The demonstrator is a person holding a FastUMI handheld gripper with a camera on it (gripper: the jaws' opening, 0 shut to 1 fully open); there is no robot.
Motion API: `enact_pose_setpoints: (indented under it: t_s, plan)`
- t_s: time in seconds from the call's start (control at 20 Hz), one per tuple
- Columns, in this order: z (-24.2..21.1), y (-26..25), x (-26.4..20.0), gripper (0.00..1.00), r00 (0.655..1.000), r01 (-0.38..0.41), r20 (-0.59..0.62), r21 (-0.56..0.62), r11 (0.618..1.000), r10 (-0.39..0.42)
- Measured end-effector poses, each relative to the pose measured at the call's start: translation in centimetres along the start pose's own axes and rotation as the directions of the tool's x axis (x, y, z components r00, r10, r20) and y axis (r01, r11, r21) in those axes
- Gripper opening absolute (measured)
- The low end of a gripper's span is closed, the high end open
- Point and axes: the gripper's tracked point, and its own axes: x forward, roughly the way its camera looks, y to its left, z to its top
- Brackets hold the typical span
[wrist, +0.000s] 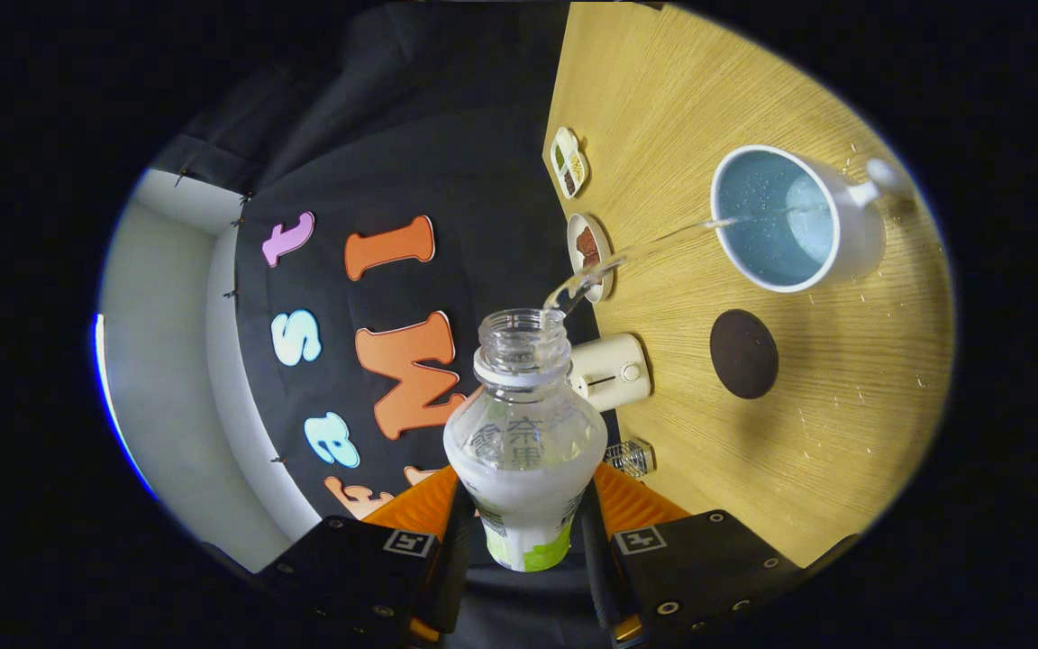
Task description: Take the bottle from table, then pour the juice into the cup, finally place the bottle on the coaster
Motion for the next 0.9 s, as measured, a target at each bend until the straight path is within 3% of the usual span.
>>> enact_pose_setpoints:
  t_s: [0.9]
  plan:
    - [0.52,0.66,-0.24,0.58,1.0,-0.021,0.008,0.069,0.997,0.021]
